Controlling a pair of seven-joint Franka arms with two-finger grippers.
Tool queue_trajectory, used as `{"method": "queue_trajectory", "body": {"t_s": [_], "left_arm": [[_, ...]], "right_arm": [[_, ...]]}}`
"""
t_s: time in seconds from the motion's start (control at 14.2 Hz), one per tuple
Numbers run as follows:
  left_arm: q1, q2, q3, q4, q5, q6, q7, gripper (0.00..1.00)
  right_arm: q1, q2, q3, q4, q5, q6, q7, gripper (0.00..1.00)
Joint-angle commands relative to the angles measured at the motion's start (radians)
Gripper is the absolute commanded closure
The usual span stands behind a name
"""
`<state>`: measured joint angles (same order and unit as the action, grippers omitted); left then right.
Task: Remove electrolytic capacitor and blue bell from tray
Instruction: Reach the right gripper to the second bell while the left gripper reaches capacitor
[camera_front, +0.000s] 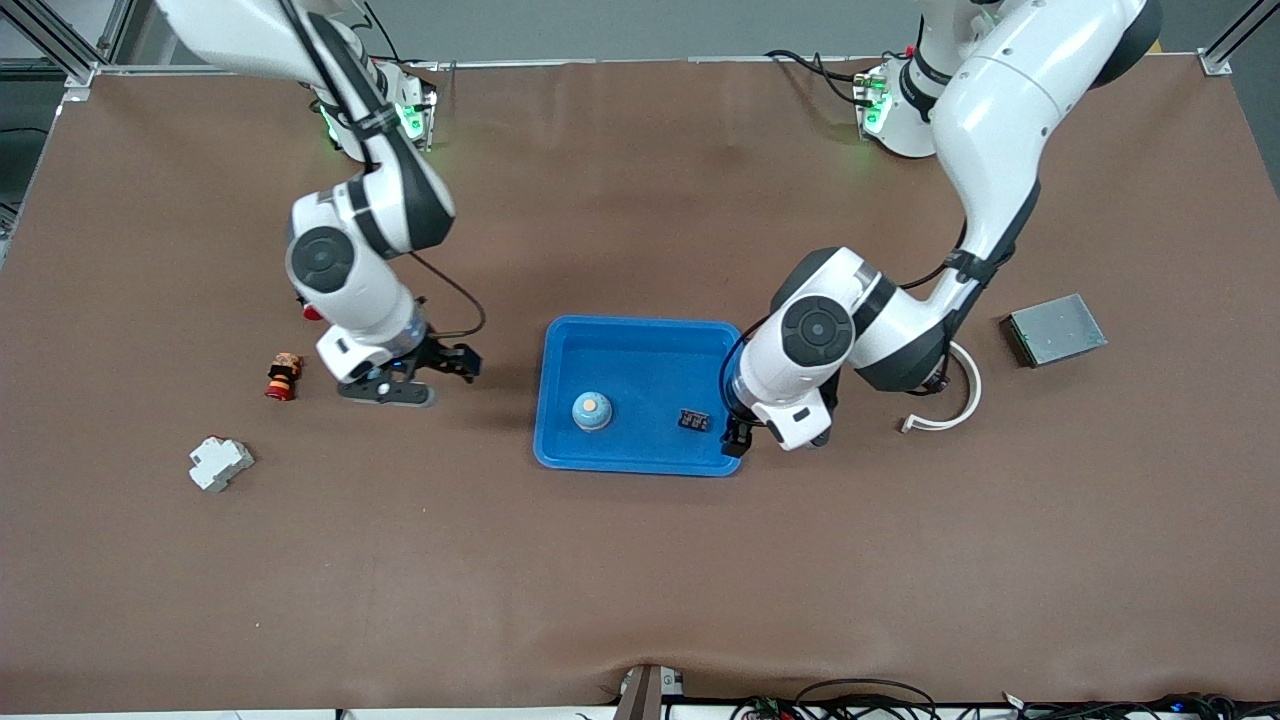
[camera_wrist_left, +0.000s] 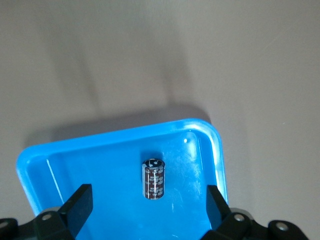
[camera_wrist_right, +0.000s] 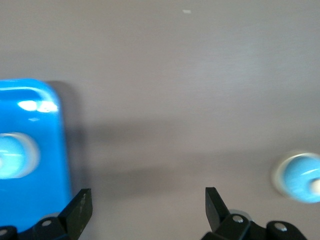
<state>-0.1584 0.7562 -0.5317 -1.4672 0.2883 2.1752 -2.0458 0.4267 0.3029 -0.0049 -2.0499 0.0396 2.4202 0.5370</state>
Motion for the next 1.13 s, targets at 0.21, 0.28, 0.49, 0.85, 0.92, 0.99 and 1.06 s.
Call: {"method": "queue_trajectory", "body": {"t_s": [0.21,0.28,0.49,0.85,0.92,0.99,1.06], "left_arm": [[-0.179,0.06,0.145,0.03,-0.005,0.09,-0.123,0.0],[-0.184,0.069,0.15,0.03,-0.003,0.113,-0.143,0.0],[-0.231,0.097,0.192,0.03,-0.001,0.155,-0.155,0.01],[-0.274,0.126,0.236,0.03,0.0,0.184,-0.174,0.15],[-0.274,0.127,0.236,0.03,0.0,0.192,-0.174,0.24],[-0.274,0.127,0.236,0.03,0.0,0.195,-0.171,0.37],[-0.274,0.129,0.236,0.03,0.002,0.195,-0.162,0.49]], "right_arm": [[0.105,0.224,-0.012,0.279,0.008,-0.065,0.243,0.0],[0.116,0.255,-0.012,0.325,0.008,-0.088,0.27,0.0],[0.153,0.324,-0.012,0.433,0.002,-0.137,0.346,0.0],[0.196,0.421,-0.014,0.531,-0.006,-0.142,0.428,0.0],[0.202,0.438,-0.015,0.548,-0.007,-0.142,0.443,0.0],[0.211,0.452,-0.017,0.559,-0.007,-0.142,0.452,0.0],[0.219,0.464,-0.018,0.571,-0.007,-0.142,0.46,0.0]]}}
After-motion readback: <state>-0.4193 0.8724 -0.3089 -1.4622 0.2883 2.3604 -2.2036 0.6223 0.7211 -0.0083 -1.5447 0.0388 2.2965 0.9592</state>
